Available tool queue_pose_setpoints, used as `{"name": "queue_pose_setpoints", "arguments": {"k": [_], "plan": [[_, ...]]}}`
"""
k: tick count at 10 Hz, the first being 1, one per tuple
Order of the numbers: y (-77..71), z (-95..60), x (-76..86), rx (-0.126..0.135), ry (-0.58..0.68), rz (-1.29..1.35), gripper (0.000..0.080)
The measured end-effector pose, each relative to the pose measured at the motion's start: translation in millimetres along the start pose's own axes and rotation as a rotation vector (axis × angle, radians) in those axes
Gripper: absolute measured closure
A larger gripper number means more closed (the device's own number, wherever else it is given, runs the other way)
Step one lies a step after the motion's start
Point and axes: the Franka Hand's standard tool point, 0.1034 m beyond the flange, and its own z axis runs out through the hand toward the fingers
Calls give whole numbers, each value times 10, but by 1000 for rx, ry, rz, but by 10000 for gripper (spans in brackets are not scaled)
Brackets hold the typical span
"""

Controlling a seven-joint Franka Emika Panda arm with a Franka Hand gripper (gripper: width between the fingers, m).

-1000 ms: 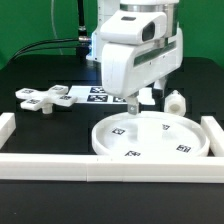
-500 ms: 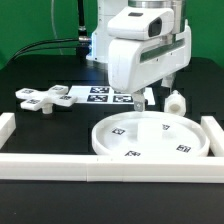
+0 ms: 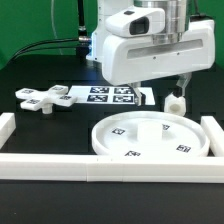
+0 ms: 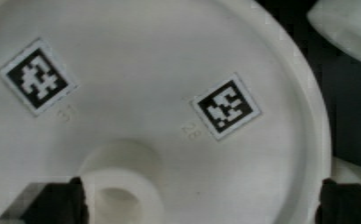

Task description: Assemble round table

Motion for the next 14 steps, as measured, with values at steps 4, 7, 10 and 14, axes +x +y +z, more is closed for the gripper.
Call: {"name": "queue_pose_setpoints", "arguments": {"k": [4,7,10,14], "plan": [[-117,16,-1,36,-9,303,151],[-308,127,-127,47,-17,575,151],[-346,159,-188,50,-66,557,151],[-365,220,-299,80,-275,488,151]]}}
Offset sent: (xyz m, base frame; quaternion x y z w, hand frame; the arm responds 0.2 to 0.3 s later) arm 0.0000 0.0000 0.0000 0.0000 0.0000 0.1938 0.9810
